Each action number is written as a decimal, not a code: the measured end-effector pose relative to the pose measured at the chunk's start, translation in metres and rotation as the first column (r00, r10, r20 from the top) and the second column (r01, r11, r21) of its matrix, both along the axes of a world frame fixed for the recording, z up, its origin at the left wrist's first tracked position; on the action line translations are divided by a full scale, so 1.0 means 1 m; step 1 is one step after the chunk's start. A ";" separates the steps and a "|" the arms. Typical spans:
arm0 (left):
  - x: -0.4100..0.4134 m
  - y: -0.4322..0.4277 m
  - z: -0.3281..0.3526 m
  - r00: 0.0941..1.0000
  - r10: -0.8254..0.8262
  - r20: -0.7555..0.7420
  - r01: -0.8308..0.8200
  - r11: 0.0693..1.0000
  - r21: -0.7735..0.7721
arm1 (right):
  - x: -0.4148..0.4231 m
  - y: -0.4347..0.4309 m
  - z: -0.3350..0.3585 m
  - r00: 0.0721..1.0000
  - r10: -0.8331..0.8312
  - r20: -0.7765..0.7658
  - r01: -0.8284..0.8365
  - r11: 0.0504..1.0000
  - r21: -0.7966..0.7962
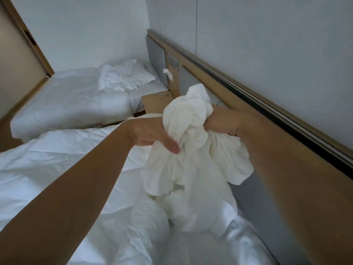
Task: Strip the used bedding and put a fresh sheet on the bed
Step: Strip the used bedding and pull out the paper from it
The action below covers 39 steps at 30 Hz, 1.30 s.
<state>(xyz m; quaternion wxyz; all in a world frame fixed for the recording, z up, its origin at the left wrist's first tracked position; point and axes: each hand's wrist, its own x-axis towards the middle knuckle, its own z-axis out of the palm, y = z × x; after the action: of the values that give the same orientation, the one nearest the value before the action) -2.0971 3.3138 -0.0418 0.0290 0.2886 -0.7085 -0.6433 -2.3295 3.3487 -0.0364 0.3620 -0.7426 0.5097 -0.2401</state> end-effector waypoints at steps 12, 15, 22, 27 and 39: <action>0.058 -0.041 -0.009 0.878 -0.372 0.302 0.378 0.925 0.043 | 0.056 0.013 -0.035 0.875 -0.062 0.481 -0.098 0.949 0.301; 0.055 -0.041 -0.017 0.917 -0.290 0.275 0.330 0.938 -0.109 | 0.057 0.019 -0.052 0.818 -0.178 0.548 -0.036 0.934 0.357; 0.028 -0.041 -0.052 0.983 0.000 -0.185 -0.064 0.938 -0.341 | 0.047 0.030 -0.084 0.793 -0.195 0.577 -0.230 0.781 0.581; 0.021 -0.033 -0.062 0.989 0.098 -0.113 -0.114 0.984 -0.140 | 0.025 0.013 -0.093 0.880 -0.069 0.470 -0.193 0.852 0.486; 0.005 -0.019 -0.074 0.985 0.175 -0.016 -0.152 0.896 0.418 | -0.006 -0.081 -0.075 0.916 0.289 0.277 -0.362 0.894 0.265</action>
<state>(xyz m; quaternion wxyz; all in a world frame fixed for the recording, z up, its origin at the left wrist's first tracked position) -2.0924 3.2947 -0.1160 0.0397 0.3292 -0.5278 -0.7820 -2.3358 3.2672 -0.1110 0.5663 -0.7184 0.3631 -0.1770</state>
